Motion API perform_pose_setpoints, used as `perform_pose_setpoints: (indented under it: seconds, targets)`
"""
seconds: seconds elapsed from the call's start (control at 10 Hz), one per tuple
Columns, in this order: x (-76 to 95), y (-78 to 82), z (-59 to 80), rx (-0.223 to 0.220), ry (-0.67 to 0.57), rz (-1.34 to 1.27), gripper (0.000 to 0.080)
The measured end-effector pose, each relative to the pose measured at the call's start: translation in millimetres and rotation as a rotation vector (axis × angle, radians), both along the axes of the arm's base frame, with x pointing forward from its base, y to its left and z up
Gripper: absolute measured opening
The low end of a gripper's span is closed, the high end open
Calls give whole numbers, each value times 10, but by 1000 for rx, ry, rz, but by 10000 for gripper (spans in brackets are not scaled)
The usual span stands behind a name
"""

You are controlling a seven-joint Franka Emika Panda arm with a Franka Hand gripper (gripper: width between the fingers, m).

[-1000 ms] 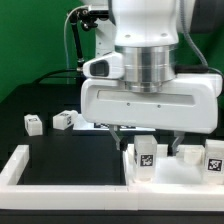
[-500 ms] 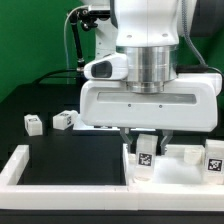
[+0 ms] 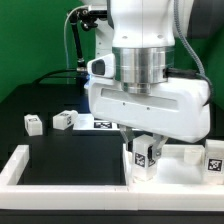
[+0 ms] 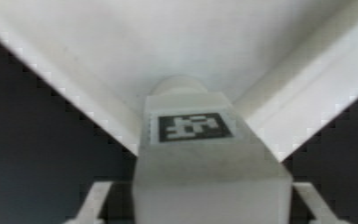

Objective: Assemble square table

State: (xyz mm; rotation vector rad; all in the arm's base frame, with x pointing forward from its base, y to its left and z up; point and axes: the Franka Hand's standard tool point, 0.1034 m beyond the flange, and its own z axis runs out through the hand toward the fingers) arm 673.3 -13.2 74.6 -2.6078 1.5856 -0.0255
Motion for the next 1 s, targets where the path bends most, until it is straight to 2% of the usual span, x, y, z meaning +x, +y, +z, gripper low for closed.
perform_pose_setpoints:
  seconds: [0.2,0.3,0.4,0.5,0.6,0.7,0.8,1.0]
  targets:
    - [-13,11,-6,99,18,-393,295]
    - [-17,12,-11,112,25,-468,295]
    - [-18,18,-14,114,29,-497,295]
    - [-20,20,-21,111,28,-475,387]
    - [-27,30,-25,85,17,-338,565]
    - [-38,94,-34,46,9,-144,565]
    - [-52,173,-38,43,9,12,632]
    - [-49,136,-39,37,-2,115,644]
